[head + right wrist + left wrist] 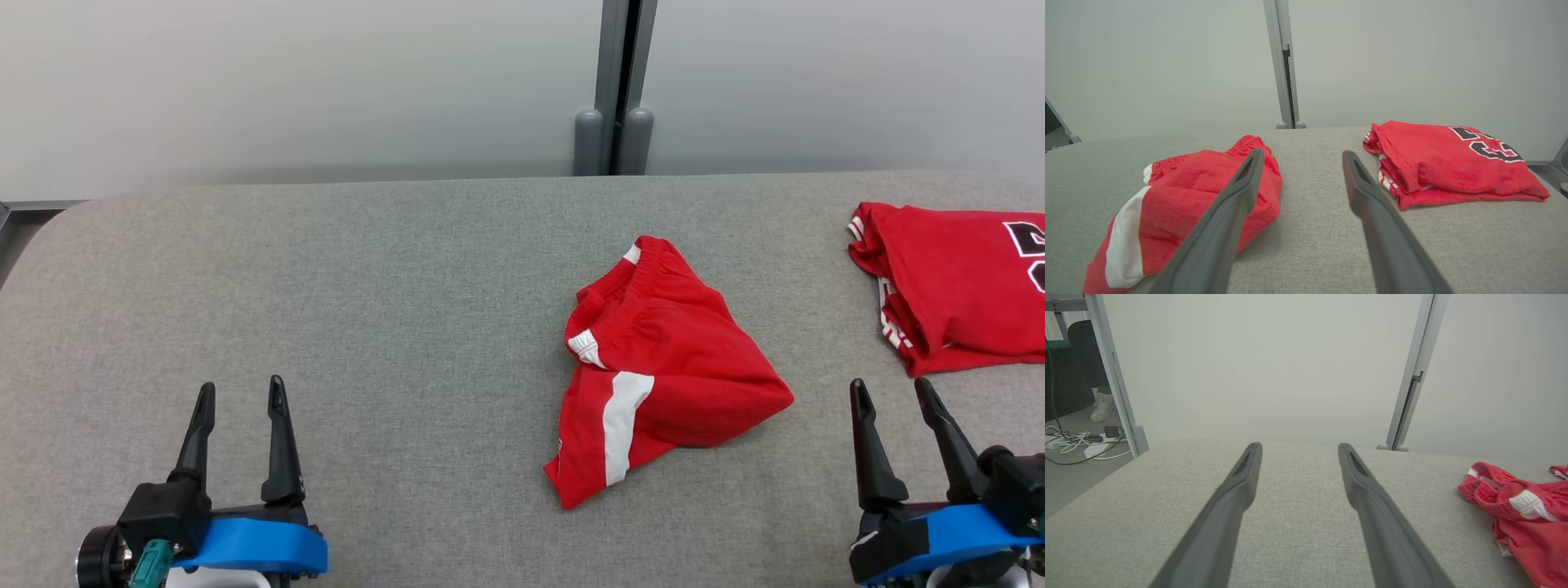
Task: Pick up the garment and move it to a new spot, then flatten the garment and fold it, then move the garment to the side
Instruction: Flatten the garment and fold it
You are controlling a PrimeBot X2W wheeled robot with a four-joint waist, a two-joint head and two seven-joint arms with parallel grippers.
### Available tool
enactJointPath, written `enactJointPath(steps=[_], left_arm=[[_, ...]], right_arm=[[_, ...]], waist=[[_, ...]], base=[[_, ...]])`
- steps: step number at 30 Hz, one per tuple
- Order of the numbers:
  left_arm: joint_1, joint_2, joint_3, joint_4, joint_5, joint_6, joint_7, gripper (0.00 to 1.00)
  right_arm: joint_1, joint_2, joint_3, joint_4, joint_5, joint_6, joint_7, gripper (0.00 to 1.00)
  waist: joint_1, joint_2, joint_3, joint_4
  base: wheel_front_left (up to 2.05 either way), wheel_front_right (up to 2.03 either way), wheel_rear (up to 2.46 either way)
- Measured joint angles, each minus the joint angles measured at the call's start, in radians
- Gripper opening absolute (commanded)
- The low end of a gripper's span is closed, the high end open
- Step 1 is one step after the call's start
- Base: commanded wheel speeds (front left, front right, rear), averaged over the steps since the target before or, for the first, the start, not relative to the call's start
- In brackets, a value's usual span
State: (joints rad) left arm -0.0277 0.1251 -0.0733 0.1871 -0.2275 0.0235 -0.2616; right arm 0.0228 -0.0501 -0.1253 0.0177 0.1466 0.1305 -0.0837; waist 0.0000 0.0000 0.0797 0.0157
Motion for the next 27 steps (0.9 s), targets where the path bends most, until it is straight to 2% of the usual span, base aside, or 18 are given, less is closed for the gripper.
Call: enactJointPath(steps=[3,6,10,13,18,23,27], left_arm=[[-0.009,-0.004,0.000,0.003,0.006,-0.015,0.000,1.00],[-0.056,-0.004,-0.015,0.013,0.010,-0.052,0.000,1.00],[-0.168,-0.005,-0.081,0.050,0.010,-0.110,0.007,1.00],[-0.269,0.000,-0.152,0.088,0.007,-0.138,0.045,1.00],[-0.409,0.009,-0.283,0.154,-0.031,-0.150,0.126,1.00],[-0.504,0.051,-0.471,0.215,-0.115,-0.152,0.206,1.00],[-0.550,0.098,-0.585,0.261,-0.176,-0.153,0.250,1.00]], right_arm=[[-0.001,0.000,0.005,0.001,0.000,0.000,0.000,1.00],[-0.005,0.000,0.009,0.001,0.000,0.000,-0.001,1.00],[-0.018,0.000,0.015,0.002,0.000,0.000,-0.002,1.00],[-0.021,0.000,0.021,0.005,0.000,0.000,-0.005,1.00],[-0.043,0.000,0.022,0.011,0.007,0.000,-0.015,1.00],[-0.063,0.000,0.022,0.027,0.016,0.000,-0.032,1.00],[-0.080,0.000,0.024,0.041,0.024,0.000,-0.046,1.00]], waist=[[0.0000,0.0000,0.006,-0.006],[0.0000,0.0000,0.017,-0.016],[0.0000,0.0000,0.036,-0.036],[0.0000,0.0000,0.055,-0.059],[0.0001,0.0000,0.096,-0.106],[0.0001,0.0000,0.139,-0.148],[0.0002,0.0000,0.168,-0.177]], base=[[0.00,0.00,0.00],[0.00,0.00,0.00],[0.00,0.00,0.00],[0.00,0.00,0.00],[0.00,0.00,0.00],[0.00,0.00,0.00],[0.00,0.00,0.00]])
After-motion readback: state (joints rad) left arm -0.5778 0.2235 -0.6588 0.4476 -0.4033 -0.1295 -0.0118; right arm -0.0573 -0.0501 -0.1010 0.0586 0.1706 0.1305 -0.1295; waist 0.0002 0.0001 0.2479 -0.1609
